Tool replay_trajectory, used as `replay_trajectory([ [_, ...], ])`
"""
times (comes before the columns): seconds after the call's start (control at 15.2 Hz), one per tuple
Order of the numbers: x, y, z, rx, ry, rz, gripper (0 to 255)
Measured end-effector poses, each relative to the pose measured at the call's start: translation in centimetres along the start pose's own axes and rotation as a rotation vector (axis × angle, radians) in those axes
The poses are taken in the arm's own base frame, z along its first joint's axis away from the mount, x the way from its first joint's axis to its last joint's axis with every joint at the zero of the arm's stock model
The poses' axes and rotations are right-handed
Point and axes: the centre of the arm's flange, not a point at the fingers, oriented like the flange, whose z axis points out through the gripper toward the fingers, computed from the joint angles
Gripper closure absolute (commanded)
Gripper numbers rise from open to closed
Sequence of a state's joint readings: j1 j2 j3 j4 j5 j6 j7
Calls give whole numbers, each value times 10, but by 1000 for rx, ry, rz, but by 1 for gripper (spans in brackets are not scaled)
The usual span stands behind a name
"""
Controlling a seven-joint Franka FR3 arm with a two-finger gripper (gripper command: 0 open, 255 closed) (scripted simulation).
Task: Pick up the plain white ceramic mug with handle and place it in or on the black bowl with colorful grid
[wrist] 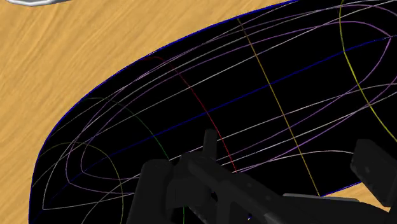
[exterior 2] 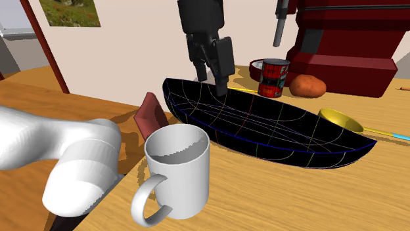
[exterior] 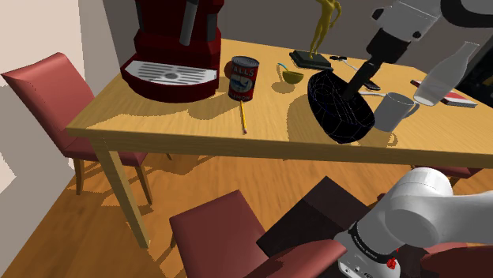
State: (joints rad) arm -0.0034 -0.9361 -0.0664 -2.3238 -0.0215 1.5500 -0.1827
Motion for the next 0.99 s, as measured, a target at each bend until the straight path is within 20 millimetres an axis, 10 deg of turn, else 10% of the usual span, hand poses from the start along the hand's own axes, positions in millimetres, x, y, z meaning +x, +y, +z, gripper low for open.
replay_trajectory([
  [0.99, -103, 109, -36, 3, -103, -72, 0],
])
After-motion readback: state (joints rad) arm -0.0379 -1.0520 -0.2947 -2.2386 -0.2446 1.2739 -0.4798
